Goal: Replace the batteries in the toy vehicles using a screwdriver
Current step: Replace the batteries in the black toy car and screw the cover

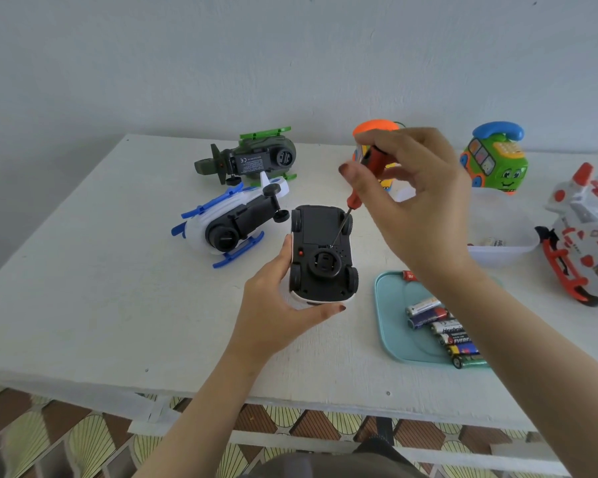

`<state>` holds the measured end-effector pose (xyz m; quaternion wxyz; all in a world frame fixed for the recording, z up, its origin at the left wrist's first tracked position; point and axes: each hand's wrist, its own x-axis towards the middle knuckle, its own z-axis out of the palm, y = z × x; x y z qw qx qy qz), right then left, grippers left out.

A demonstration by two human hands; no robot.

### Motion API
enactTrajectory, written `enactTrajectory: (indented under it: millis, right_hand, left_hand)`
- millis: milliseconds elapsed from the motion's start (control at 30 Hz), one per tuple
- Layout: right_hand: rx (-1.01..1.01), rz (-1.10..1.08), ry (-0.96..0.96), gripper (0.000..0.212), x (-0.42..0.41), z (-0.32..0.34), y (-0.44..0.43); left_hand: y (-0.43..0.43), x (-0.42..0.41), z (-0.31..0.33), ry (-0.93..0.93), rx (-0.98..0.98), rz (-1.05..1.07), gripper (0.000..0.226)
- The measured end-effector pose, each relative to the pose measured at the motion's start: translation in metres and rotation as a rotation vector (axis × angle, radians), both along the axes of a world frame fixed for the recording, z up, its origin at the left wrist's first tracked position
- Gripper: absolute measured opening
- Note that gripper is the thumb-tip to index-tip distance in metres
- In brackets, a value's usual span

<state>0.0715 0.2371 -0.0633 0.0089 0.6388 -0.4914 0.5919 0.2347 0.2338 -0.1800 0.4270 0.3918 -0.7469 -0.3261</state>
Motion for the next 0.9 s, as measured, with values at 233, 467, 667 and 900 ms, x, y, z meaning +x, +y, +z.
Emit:
enactTrajectory:
  millis: [233,467,667,900]
  right_hand:
    - [0.058,0.006,0.004,0.022,-0.008,-0.002,-0.005]
    - [0.095,0.003,0.098,0.023,-0.016,0.0,0.006]
    - [0.067,-0.039,0.105,0.024,-0.024,0.002,0.007]
    - [0.091,-0.027,0.016,0.027,-0.031,-0.005,0.009]
  left_hand:
    - [-0.001,0.001,0.0,-0.003,0.021,-0.003,0.099]
    - [-0.002,0.003,-0.001,0.017,0.065,-0.024,0.099]
    - [0.0,0.003,0.0,0.054,0.136,-0.035,0.087]
    - [-0.001,0.006,-0.004,0.065,0.185,-0.023,0.091]
